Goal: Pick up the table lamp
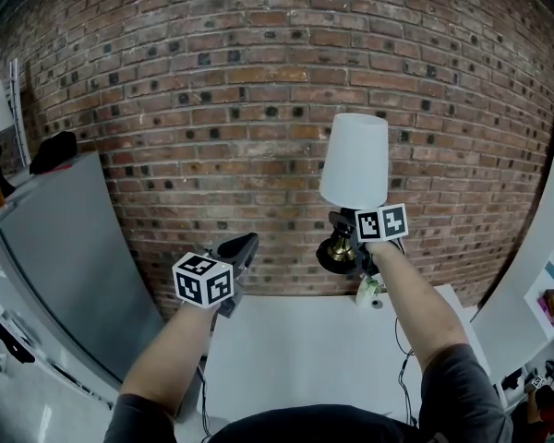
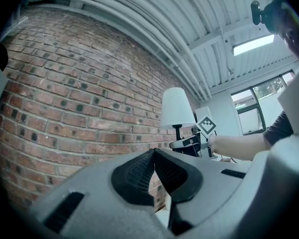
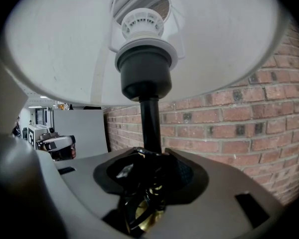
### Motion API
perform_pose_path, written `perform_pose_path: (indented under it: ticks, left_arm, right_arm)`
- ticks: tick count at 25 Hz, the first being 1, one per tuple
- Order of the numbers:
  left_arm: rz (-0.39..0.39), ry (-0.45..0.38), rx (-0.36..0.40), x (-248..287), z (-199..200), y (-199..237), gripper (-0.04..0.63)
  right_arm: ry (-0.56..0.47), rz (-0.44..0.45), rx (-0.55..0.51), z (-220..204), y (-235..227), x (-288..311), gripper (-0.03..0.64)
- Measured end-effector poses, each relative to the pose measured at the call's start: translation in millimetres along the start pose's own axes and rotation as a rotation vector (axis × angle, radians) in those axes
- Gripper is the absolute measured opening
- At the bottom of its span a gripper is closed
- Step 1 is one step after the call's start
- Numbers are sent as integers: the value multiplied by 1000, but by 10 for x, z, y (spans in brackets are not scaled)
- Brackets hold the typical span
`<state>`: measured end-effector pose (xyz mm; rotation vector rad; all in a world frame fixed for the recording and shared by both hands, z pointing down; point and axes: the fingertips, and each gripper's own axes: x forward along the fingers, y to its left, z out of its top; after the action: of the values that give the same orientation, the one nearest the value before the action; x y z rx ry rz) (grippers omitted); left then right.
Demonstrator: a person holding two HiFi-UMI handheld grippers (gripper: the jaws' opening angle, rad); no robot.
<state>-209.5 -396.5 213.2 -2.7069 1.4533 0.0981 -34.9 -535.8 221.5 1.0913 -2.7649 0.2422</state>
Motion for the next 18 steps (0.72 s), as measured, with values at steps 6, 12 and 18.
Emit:
perform_pose_path:
  ticks: [6, 12, 18]
  left_arm:
    - [-1, 1, 1, 0, -21, 9, 5]
    - [-2, -4, 4, 6, 18, -2, 5]
    - [-1, -5, 4, 10, 17, 0, 5]
  right_arm:
    - [-7, 7, 16, 7, -5, 5, 163]
    - [-5, 5, 6, 29, 6, 6, 163]
    - [-3, 7, 7, 43, 3, 9, 163]
